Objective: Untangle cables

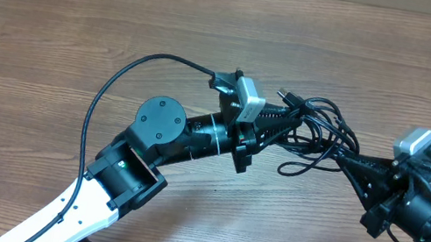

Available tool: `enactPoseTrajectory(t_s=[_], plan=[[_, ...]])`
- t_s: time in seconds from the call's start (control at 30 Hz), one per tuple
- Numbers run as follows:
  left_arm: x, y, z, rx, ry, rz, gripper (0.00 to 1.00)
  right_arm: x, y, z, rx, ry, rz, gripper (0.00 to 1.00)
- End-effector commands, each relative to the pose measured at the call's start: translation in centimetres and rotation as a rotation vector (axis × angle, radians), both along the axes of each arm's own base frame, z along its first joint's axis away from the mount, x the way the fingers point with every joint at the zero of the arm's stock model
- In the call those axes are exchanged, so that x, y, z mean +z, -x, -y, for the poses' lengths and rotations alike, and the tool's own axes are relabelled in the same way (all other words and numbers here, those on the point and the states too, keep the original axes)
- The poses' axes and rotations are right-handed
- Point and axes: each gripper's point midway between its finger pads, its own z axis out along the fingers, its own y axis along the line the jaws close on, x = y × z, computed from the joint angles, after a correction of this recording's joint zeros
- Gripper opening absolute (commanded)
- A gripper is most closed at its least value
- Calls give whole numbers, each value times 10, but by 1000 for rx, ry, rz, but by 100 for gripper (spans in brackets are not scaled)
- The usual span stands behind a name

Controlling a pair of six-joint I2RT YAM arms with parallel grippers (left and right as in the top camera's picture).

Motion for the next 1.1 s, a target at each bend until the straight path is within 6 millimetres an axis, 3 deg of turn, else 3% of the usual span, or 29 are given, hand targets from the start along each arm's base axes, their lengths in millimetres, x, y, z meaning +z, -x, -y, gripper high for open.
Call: enactPoseTrajectory(t_s=[0.0,0.1,0.13,0.17,0.2,0.37,0.47,0.6,0.8,0.93,1.07], plan=[[17,6,-3,-18,39,15,4,6,3,-2,13,1,22,4],[17,9,-2,-35,37,16,4,6,2,-1,9,5,26,4],[17,10,-2,-41,36,16,4,6,1,0,6,8,28,8],[16,12,-1,-53,33,16,4,5,-1,2,-6,19,32,24],[15,13,-1,-58,28,16,4,5,-2,3,-14,26,35,31],[1,8,-3,-41,-23,-2,4,7,-7,7,-35,48,60,42],[-3,2,-8,-35,-35,-18,4,8,-9,8,-42,55,68,43],[3,10,-10,-106,-21,10,4,4,-13,15,-76,96,71,42],[9,16,-10,-141,-7,37,4,7,-8,8,-30,75,82,41],[9,23,-8,-179,-8,41,4,11,2,-4,70,59,129,34],[9,24,-8,-184,-7,43,4,13,5,-7,88,43,130,20]])
